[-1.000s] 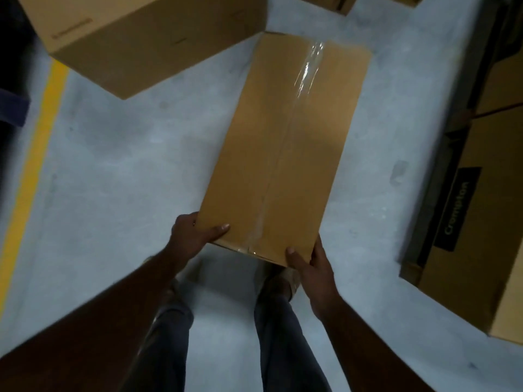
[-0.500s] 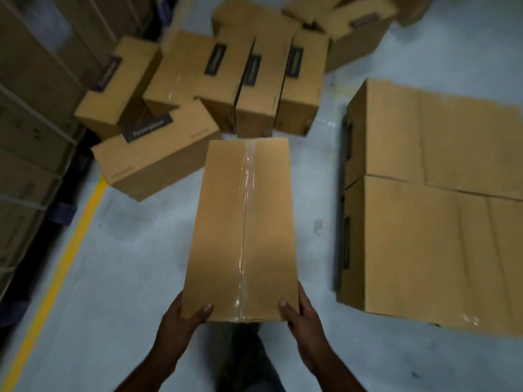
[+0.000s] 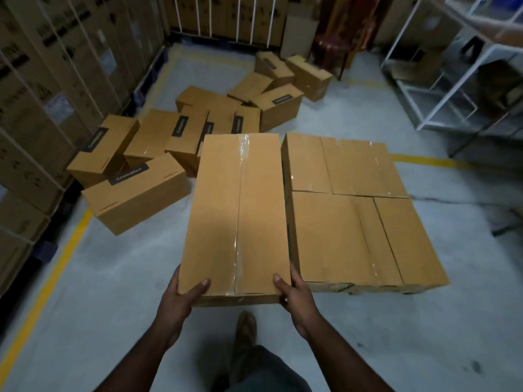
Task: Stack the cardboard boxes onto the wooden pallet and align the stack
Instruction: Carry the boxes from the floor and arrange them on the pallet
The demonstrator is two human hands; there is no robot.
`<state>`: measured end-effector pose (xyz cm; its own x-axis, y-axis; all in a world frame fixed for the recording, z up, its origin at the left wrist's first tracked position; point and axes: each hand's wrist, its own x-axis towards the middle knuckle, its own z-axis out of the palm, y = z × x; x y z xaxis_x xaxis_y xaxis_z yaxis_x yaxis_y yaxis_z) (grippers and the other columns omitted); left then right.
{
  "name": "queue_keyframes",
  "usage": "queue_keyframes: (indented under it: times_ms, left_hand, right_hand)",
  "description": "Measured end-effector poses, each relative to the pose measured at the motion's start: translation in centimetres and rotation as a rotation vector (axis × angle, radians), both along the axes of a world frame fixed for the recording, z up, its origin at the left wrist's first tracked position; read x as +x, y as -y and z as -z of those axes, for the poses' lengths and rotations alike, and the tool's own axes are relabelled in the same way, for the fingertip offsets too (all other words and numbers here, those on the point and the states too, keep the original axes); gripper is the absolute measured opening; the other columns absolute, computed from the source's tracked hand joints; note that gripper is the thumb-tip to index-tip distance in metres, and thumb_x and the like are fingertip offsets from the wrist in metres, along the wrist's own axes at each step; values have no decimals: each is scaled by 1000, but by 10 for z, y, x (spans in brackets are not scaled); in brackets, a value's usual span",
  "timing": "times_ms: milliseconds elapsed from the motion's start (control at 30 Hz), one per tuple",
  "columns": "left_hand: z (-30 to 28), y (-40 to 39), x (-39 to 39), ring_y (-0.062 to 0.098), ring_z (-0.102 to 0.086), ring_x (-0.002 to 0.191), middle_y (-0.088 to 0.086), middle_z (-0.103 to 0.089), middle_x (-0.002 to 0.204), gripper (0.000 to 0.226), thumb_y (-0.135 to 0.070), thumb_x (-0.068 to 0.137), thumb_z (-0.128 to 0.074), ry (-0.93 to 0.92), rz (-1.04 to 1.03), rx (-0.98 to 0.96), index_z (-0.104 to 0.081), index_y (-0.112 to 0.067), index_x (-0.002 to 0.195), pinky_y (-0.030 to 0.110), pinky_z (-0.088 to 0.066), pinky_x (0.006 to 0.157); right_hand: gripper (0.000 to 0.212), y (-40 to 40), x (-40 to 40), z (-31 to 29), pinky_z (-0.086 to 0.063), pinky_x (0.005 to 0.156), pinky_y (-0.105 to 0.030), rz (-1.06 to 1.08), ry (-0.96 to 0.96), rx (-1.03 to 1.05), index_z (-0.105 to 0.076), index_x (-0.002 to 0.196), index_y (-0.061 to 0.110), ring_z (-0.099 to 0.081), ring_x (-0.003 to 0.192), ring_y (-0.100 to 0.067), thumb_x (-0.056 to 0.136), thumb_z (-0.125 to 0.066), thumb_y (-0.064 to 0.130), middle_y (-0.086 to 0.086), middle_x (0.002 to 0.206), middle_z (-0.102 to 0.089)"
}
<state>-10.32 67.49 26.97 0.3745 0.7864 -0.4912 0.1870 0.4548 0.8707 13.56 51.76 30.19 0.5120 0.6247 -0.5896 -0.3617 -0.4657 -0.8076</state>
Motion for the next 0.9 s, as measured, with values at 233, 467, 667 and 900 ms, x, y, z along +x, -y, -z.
queue_keyframes:
  times_ms: [233,467,667,900]
  left_hand:
    - [-25,23,60,22,-68,111,-18,-72,113,70,-65,55,-90,45,65,28,-58,-68,116,38,-62,80]
    - [-12,6,190,19,-68,111,-17,-71,116,70,-63,60,-88,48,140,79,-57,-62,124,40,-63,82]
    - [4,-18,353,20,-66,112,-12,-68,123,75,-65,68,-86,3,140,87,-52,-55,133,31,-63,73]
    - [-10,-80,526,26,-66,116,-5,-67,128,68,-43,85,-80,49,181,48,-47,-44,145,46,-64,83]
  right_hand:
    - [69,33,56,-17,-40,120,-50,50,46,24,-37,160,34,-52,139,-22,99,-69,27,4,153,-55]
    - [64,28,182,7,-52,100,-34,90,80,46,-42,155,41,-61,118,-5,98,-70,31,22,129,-66]
    - [77,-4,356,30,-48,110,-49,66,65,15,-30,161,38,-47,138,-27,96,-72,36,-1,162,-41]
    - [70,-80,546,26,-45,113,-60,74,97,26,-33,159,38,-44,143,-33,99,-68,34,-5,164,-39]
